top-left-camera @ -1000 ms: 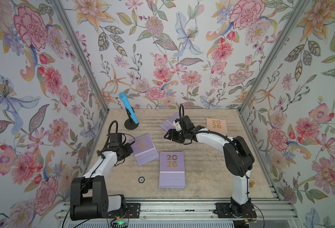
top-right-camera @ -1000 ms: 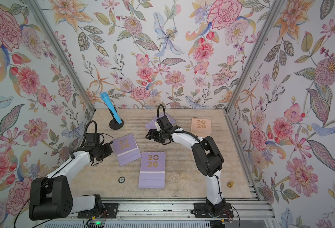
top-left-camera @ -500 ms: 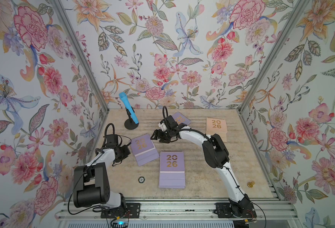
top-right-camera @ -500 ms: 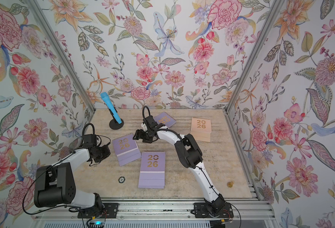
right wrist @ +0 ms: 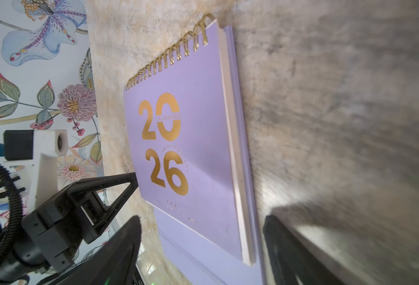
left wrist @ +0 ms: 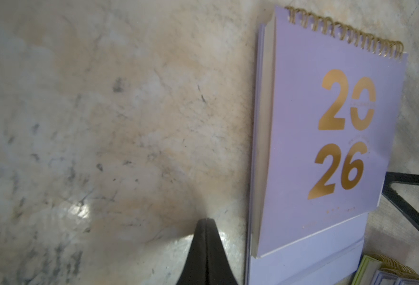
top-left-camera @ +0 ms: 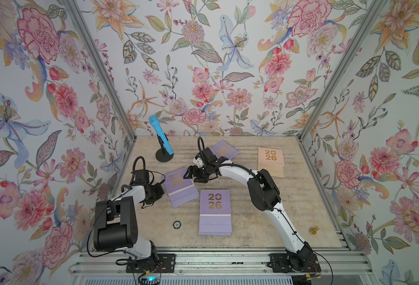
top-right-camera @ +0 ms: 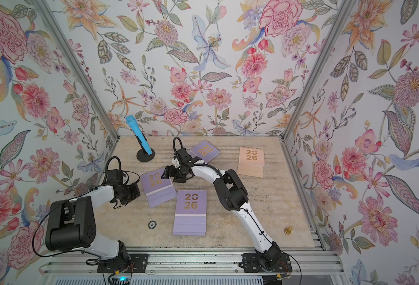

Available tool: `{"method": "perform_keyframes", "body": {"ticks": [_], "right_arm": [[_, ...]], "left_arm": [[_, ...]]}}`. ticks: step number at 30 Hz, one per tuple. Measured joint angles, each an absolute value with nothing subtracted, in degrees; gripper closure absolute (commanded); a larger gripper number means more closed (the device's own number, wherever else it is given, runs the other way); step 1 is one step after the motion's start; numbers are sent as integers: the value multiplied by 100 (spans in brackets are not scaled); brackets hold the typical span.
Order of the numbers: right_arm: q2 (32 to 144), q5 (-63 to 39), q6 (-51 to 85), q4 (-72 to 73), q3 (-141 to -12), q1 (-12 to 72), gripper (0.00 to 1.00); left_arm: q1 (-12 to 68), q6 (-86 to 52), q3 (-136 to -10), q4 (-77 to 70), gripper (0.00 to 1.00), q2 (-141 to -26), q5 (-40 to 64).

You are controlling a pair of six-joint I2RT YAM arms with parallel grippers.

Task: Stack the calendars
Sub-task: Pick up the calendar at the center of the board.

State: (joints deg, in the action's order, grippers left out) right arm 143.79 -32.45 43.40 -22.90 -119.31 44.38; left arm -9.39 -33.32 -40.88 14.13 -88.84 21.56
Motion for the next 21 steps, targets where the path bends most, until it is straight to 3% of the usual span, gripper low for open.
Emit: {"method": "perform_keyframes", "body": {"ticks": [9,21], "right_arm": [[14866,-3769,4495,-2257,-12672,4488,21],[14932,-4309,5623,-268,-12005,4300,40]], "left_arm": [[-978,-3223,-4053,1020,100,-9015,2338],[-1028,-3210,-4014,891,100,-9002,2246]]}}
